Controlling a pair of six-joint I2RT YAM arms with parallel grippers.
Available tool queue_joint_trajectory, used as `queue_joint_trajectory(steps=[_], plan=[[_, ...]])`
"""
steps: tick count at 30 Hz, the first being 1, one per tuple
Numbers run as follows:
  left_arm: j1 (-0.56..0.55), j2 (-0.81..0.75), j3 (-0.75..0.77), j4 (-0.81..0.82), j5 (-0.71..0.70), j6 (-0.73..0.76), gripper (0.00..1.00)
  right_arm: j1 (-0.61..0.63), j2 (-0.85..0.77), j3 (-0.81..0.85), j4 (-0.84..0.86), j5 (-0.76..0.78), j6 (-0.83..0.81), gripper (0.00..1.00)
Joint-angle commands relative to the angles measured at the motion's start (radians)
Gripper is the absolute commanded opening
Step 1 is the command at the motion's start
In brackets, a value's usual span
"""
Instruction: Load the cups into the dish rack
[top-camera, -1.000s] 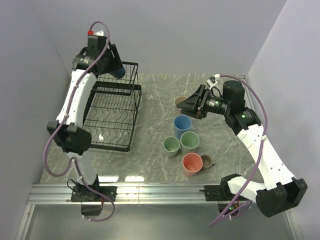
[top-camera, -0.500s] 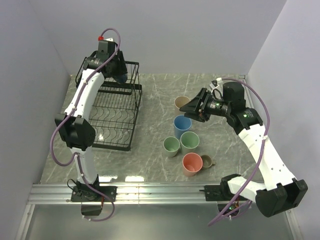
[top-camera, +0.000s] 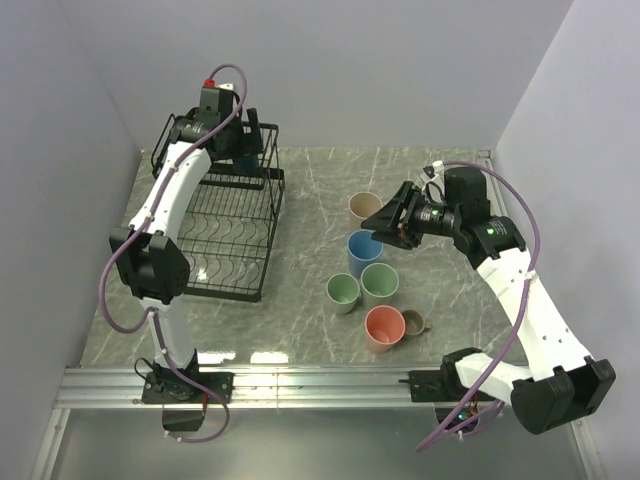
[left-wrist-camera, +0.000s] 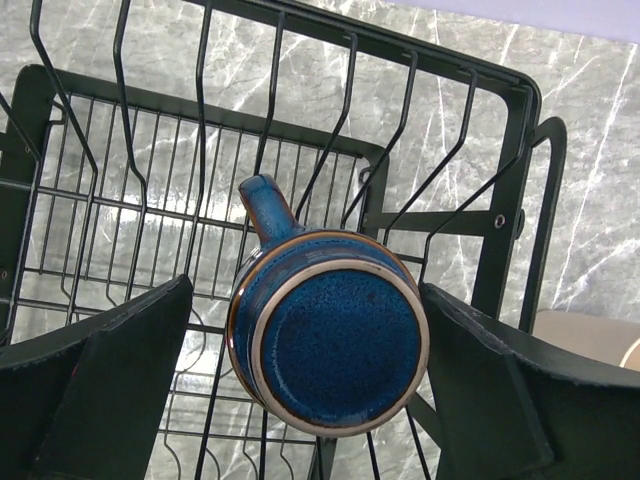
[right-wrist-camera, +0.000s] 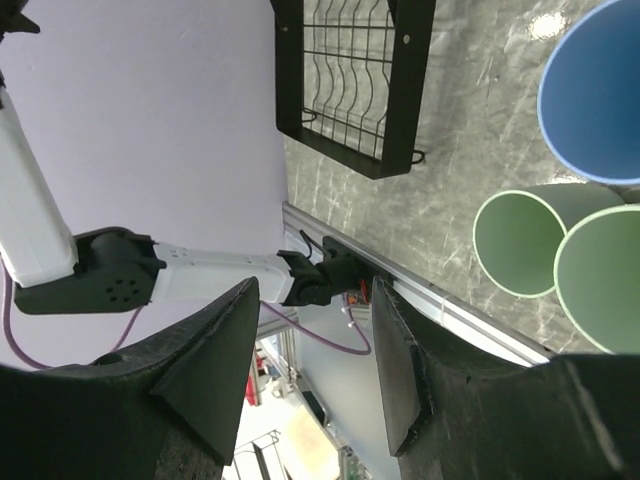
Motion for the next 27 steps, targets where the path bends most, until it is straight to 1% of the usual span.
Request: queue_joint_trajectory(steps=[1,5,7,10,12,13,16,17,20,23,25,26,27], plan=[[-0.009,-0.03,0.048,0.018,0.007,-0.001,1.0,-0.005,0.004,0.042,-0.005,0.008,-0.031,0.56],[-0.009,-0.062,0.043,0.018,-0.026,-0.013,0.99,-0.005,0.023,0.051,-0.01,0.02,-0.048,0.56],[-0.009,-0.094,0.025,0.018,-0.047,-0.024,0.99,-0.005,0.035,0.067,-0.027,0.053,-0.067,0.56],[-0.008,-0.178,-0.061,0.059,-0.058,-0.065,0.99,-0.006,0.073,0.097,-0.074,0.115,-0.109,0.56],[-0.008,-0.261,-0.156,0.114,-0.053,-0.102,0.99,-0.005,0.114,0.155,-0.144,0.201,-0.165,0.56],[-0.008,-0.289,-0.183,0.13,-0.053,-0.112,1.0,-0.005,0.143,0.181,-0.256,0.34,-0.179,0.56],[-0.005,-0.373,-0.253,0.165,-0.07,-0.128,0.99,-0.006,0.161,0.223,-0.4,0.509,-0.21,0.56],[-0.001,-0.39,-0.265,0.165,-0.079,-0.14,0.99,-0.006,0.149,0.206,-0.419,0.578,-0.215,0.56],[0.009,-0.445,-0.283,0.17,-0.085,-0.169,0.99,-0.009,0.089,0.147,-0.464,0.666,-0.21,0.58],[0.009,-0.498,-0.323,0.181,-0.102,-0.206,0.99,-0.02,0.035,0.011,-0.49,0.735,-0.187,0.58],[0.009,-0.539,-0.349,0.198,-0.087,-0.223,0.99,-0.031,0.015,-0.054,-0.488,0.738,-0.181,0.58],[0.009,-0.551,-0.378,0.219,-0.078,-0.237,0.99,-0.042,0.015,-0.12,-0.479,0.693,-0.19,0.59],[0.009,-0.571,-0.391,0.227,-0.072,-0.243,0.99,-0.046,0.018,-0.149,-0.467,0.654,-0.199,0.59]])
